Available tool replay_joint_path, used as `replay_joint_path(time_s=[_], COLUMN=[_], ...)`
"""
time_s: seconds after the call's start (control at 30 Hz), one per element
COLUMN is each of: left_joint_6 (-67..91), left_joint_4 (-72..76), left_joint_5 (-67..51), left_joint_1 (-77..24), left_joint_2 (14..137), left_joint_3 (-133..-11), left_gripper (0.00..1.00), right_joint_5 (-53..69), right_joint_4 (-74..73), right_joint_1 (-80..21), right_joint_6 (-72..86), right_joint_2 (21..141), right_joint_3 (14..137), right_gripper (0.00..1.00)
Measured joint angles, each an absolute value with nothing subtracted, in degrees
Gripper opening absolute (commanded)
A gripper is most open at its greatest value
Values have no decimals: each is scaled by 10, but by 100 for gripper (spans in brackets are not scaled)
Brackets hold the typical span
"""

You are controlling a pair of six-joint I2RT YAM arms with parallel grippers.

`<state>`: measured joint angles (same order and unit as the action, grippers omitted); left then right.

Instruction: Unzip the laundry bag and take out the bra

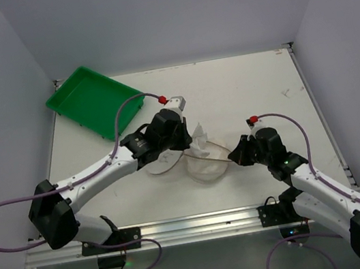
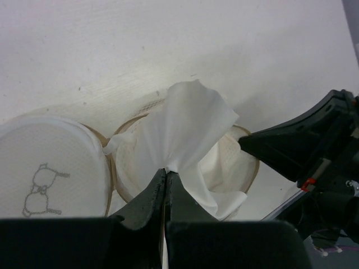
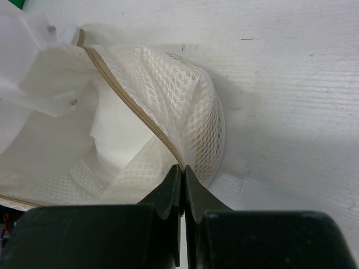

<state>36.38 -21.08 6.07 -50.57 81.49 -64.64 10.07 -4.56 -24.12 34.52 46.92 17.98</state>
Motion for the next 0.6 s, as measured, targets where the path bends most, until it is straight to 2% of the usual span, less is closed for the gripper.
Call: replay_joint_path(time_s=[0.13,0.27,0.3,0.37,0.4,0.47,0.6], left_joint_6=[365,379,384,389,394,398,403], left_joint_4=[-204,-170,-163,-155,-152,-148,-140], left_joint_5=[58,20,11,-1,-5,-11,-17], left_joint_1=[-504,-503,-503,-503,-503,-503,-503], left_joint_2=[831,851,855,862,865,867,868], left_joint_3=[-630,-623,-621,-619,-619,-619,-619], left_gripper=[0,20,28,39,51,63,71], right_joint_5=[102,103,104,106,107,111,116], right_joint_4=[-46,-46,-46,-46,-46,-46,-44], right_joint_1=[-241,-241,-241,-241,-241,-241,-241], right_joint_6=[344,340,340,338,338,336,333], right_joint_2=[473,473,473,473,474,477,483], right_joint_3=[180,180,180,180,180,180,180], right_gripper=[0,0,0,0,0,0,0])
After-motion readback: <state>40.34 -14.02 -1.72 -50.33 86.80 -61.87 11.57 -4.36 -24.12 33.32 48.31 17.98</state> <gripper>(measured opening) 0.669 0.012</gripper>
